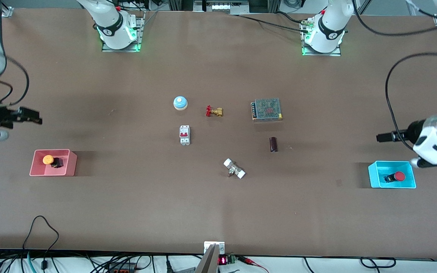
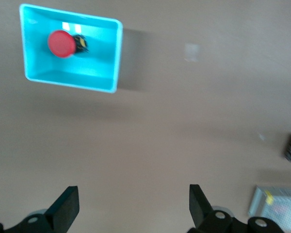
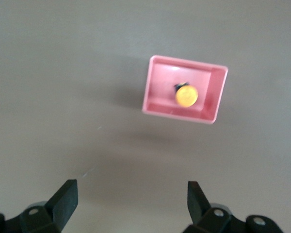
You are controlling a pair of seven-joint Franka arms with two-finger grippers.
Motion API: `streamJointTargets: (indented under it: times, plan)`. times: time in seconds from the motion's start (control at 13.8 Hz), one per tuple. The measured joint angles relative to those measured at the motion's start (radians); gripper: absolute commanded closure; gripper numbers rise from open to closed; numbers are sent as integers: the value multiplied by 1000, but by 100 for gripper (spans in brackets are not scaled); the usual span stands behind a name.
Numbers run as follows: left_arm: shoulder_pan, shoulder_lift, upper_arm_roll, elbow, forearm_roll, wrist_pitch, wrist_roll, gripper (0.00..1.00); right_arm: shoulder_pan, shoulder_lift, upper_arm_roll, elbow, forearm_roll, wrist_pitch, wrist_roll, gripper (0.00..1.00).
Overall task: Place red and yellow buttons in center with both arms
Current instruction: 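Reach the right gripper to the yellow button while the left gripper reaches the red button, then lower both grippers into the trays and close on the buttons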
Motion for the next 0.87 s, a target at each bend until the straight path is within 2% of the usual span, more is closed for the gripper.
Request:
streamJointTargets:
  times: [0.22,0.44,0.87]
  plan:
    - [79,141,2,99,0,112,11,0,-18,112,0,0,-7,172,-107,0]
    - [96,240,1,140,0,240,13,0,-18,181,0,1,-28,296,-123,0]
    - [104,307,0,158,0,325,74,0,-47,272,-1,-23,-32,465,-242,0]
